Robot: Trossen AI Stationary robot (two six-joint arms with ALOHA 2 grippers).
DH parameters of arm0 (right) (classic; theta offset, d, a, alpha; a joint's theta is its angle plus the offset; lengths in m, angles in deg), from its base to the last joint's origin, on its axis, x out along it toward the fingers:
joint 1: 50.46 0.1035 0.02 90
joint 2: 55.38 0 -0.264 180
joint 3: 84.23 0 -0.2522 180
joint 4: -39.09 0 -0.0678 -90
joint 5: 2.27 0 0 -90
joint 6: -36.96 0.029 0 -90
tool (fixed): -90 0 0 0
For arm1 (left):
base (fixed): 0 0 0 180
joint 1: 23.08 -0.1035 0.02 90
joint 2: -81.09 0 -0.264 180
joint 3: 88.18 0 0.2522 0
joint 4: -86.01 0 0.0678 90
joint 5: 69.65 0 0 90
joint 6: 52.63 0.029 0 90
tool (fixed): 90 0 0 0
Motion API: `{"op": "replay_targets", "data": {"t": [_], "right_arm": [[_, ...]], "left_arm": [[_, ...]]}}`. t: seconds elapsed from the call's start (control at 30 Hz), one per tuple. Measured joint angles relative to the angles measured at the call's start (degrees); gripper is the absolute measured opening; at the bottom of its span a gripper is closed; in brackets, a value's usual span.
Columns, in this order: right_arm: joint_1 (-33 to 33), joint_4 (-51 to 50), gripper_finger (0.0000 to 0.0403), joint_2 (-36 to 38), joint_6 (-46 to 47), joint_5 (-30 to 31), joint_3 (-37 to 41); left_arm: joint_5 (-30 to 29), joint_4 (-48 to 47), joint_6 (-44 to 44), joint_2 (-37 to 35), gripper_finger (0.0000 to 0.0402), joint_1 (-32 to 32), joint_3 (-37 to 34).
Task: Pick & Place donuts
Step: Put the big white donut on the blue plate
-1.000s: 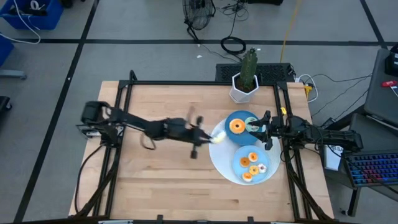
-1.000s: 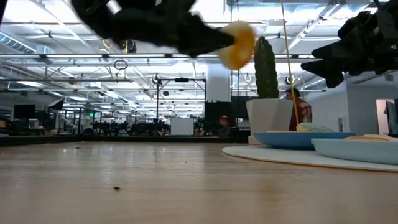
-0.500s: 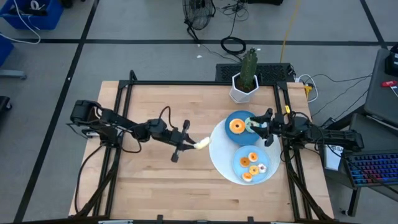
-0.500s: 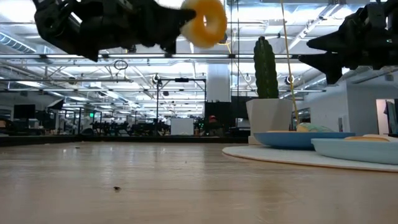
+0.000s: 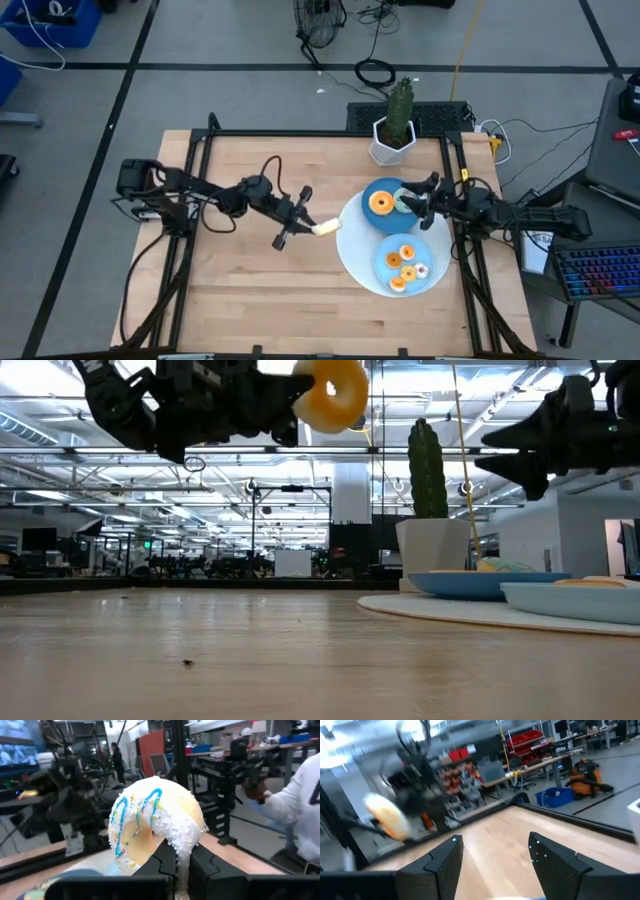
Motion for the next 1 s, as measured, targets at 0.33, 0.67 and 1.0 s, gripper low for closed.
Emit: {"op": "replay_targets", "data": {"t": [0.33,0.67,1.0], "right_arm": [[0.61,22.66,0.0212,-13.8,-0.43,-9.95,0.02],[4.7,42.77,0.0211,-38.07,-16.68,-8.73,-1.45],[7.23,43.18,0.0198,-56.74,-17.24,-8.76,-13.86]], "left_arm": [[1.54,-0.2,-1.78,0.0,0.0016,-4.44,-0.18],[1.06,-1.24,0.25,0.0,0.0012,-4.45,-0.18],[-2.04,-1.12,0.06,0.0,0.0014,-4.34,-0.18]]}}
